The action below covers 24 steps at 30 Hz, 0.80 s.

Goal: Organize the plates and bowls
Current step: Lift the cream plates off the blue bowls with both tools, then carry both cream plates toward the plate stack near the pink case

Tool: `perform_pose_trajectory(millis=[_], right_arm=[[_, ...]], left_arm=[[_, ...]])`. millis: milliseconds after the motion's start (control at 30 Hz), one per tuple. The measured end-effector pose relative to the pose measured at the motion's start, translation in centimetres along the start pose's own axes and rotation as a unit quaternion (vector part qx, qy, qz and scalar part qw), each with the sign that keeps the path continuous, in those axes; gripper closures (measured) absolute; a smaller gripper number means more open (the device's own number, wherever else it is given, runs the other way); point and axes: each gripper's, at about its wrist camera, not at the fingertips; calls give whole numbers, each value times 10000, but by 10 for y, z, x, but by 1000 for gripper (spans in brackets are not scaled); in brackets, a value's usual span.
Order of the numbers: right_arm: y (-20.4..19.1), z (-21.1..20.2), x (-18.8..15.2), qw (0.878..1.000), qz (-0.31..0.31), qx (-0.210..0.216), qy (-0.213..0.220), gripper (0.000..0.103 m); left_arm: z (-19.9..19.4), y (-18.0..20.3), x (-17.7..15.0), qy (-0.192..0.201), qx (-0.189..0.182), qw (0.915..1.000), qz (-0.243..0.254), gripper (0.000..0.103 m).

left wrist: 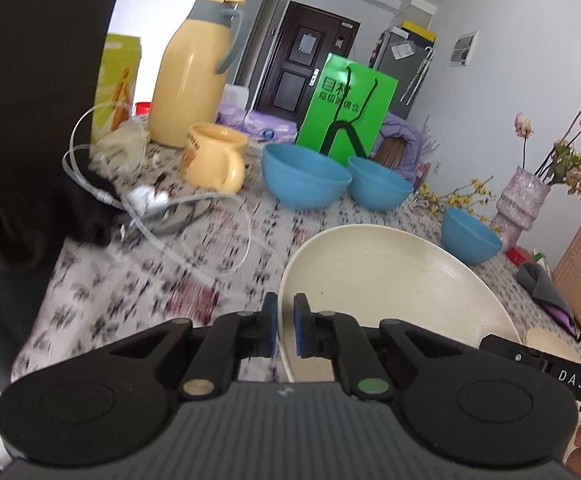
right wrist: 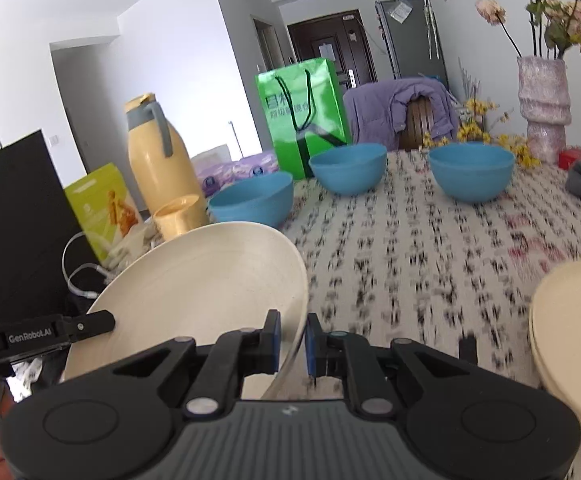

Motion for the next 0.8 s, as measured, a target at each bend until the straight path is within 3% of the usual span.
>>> perform_pose_trajectory(millis=[167, 500, 800], right_arm=[[4, -5, -22, 9996, 204, -38, -167, 91], [18, -3, -21, 9993, 283, -138, -183, 91], [60, -20, -14, 9981, 417, -440, -124, 90]], left_arm=[[-4, -1, -15, -121, 2, 9999, 73, 95], [7, 17, -18, -169, -34, 9997, 184, 95], [27, 70, -23, -340, -440, 9973, 483, 95]])
Point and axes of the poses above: each gripper's, at about its wrist camera, not at the fingertips, and z roughly the way its jaws point, y to its right, x to its top, and after that the axes turned 5 degrees about -z, right-handed
